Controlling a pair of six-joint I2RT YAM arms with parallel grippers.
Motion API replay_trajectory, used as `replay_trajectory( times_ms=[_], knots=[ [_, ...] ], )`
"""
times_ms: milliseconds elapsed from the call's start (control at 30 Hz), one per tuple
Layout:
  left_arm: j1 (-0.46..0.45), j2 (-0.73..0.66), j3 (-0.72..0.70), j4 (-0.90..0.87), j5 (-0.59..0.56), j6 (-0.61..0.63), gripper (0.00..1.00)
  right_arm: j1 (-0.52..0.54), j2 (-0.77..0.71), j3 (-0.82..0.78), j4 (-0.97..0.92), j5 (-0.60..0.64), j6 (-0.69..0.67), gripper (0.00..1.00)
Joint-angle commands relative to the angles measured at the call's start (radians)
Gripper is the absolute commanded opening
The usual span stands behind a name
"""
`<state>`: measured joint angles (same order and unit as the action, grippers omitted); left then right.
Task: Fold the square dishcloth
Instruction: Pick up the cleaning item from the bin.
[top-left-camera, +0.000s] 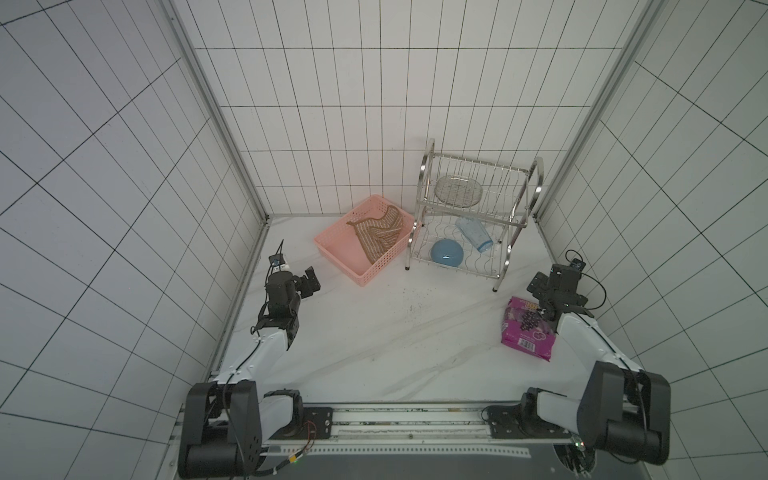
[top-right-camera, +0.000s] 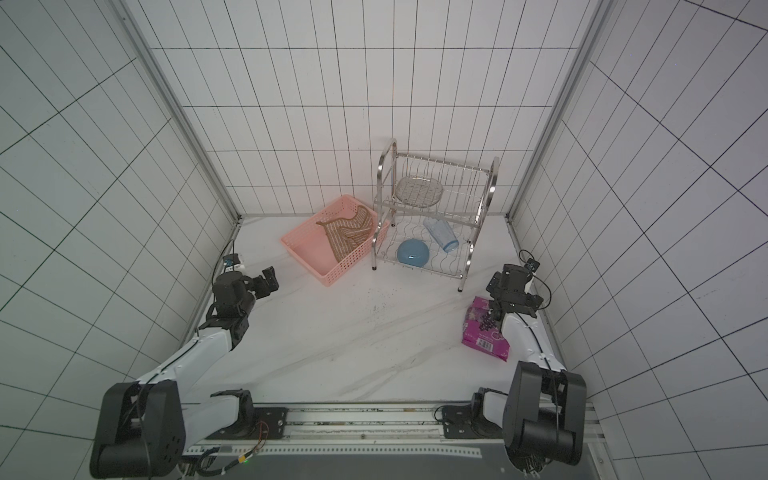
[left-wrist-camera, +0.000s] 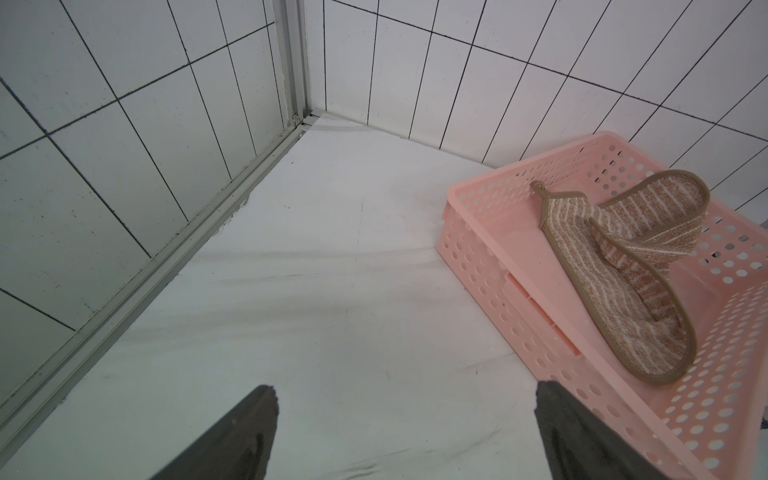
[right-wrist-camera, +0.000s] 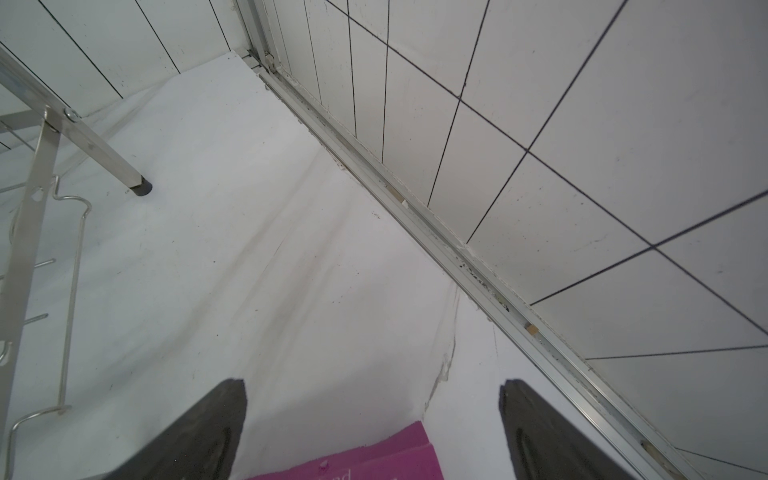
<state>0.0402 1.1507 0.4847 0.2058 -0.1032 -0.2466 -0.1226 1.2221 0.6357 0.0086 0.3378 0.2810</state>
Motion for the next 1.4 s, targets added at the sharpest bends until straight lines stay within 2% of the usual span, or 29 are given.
replay_trajectory(
  times_ms=[0, 133, 400, 600, 1000, 1367],
  knots=[
    [-0.001, -0.037, -0.009, 0.003, 0.0, -0.007, 0.98, 0.008, -0.048, 0.043, -0.079, 0.015, 0.026, 0.99],
    [-0.002, -0.079, -0.004, -0.02, 0.005, -0.026, 0.98, 0.03, -0.1, 0.06, -0.16, 0.017, 0.056, 0.99],
    [-0.001, -0.125, 0.079, -0.113, 0.055, -0.087, 0.98, 0.18, -0.186, 0.111, -0.344, 0.093, 0.097, 0.99],
    [-0.012, -0.063, 0.198, -0.188, 0.206, -0.133, 0.98, 0.273, -0.262, 0.134, -0.462, 0.112, 0.147, 0.99],
    [-0.164, -0.004, 0.392, -0.355, 0.159, -0.105, 0.98, 0.42, -0.405, 0.153, -0.603, 0.036, 0.18, 0.99],
    [-0.177, 0.149, 0.573, -0.467, 0.21, -0.115, 0.98, 0.556, -0.369, 0.168, -0.626, 0.054, 0.221, 0.99]
  ],
)
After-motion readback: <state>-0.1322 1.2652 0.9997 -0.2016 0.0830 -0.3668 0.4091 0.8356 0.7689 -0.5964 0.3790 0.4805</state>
